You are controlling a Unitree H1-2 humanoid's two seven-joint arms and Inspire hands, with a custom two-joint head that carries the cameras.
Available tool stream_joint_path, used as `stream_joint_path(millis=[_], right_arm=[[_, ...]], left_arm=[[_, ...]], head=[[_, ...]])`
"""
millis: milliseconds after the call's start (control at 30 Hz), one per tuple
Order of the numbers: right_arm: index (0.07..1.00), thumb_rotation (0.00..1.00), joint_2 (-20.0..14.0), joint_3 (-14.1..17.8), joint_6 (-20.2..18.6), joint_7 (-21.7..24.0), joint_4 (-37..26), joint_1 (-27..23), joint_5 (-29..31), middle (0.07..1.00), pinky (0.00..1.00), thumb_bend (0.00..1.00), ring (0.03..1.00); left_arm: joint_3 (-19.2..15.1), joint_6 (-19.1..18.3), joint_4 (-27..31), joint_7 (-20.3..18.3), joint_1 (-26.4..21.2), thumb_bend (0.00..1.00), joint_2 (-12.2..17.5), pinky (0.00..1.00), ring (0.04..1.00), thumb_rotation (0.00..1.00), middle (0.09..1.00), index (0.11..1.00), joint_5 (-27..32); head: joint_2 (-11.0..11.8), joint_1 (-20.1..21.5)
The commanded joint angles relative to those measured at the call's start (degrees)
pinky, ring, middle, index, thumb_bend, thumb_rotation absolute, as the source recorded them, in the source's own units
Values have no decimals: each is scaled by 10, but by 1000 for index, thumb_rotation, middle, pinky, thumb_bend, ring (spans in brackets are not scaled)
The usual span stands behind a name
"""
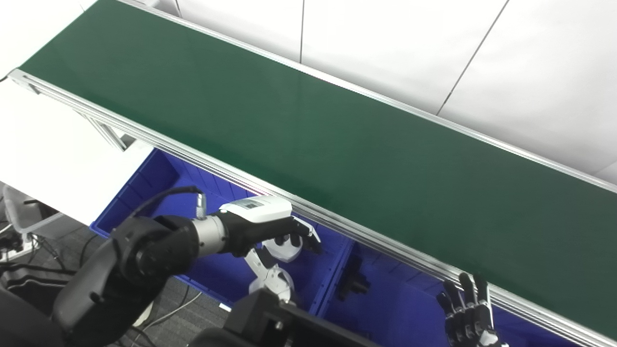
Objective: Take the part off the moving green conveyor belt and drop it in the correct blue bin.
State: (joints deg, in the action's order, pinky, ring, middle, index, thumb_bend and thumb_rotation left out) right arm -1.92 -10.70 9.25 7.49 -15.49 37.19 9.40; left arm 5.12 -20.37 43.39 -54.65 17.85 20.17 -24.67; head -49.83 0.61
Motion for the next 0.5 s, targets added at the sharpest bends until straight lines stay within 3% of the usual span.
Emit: stream_joint_path(millis=[0,33,67,100,133,167,200,233,267,333,400,467], right_arm=[[971,863,30,-25,17,-13,-23,9,-51,942,901,789,904],[967,863,34,-29,13,-17,-26,11,-63,939,895,791,900],[965,863,43,-38,7,-25,-31,14,-80,937,892,792,898],[959,857,49,-44,3,-30,-34,15,-92,934,880,794,898],[957,855,55,-52,2,-35,-33,16,-107,933,876,795,898],[965,865,60,-59,2,-39,-32,16,-118,940,876,796,902],[971,872,66,-68,-3,-44,-32,16,-134,945,879,796,907],[979,881,70,-75,-7,-48,-33,16,-145,952,885,796,912],[986,880,78,-84,-14,-53,-33,17,-153,960,897,793,920],[991,875,88,-99,-25,-62,-34,18,-164,967,908,789,928],[999,869,101,-111,-36,-66,-33,19,-171,985,910,782,946],[996,845,113,-120,-44,-73,-32,20,-173,989,892,788,952]], left_arm=[[-84,-66,16,114,25,828,-28,691,732,762,766,775,418],[-90,-66,10,147,35,846,-39,697,733,761,768,777,467],[-112,-66,3,173,51,857,-92,701,734,761,770,779,488],[-126,-66,-1,190,61,858,-128,789,787,797,830,853,501],[-143,-54,-5,197,71,859,-169,820,805,809,850,878,478],[-154,-45,-8,202,76,852,-194,911,882,836,908,930,462],[-153,-10,-19,212,87,849,-212,955,927,843,942,958,431],[-152,15,-27,219,95,848,-224,977,963,839,971,979,412],[-146,63,-46,231,108,863,-237,991,985,842,988,992,377],[-132,147,-81,248,126,880,-248,997,996,847,997,998,318],[-113,243,-128,261,141,811,-240,1000,1000,929,1000,1000,249],[-103,289,-160,272,145,785,-225,1000,1000,922,1000,1000,214]], head=[[0,46],[0,46],[1,88],[1,88],[4,124],[4,130],[9,161],[9,161],[14,192],[16,212],[15,230],[12,248]])
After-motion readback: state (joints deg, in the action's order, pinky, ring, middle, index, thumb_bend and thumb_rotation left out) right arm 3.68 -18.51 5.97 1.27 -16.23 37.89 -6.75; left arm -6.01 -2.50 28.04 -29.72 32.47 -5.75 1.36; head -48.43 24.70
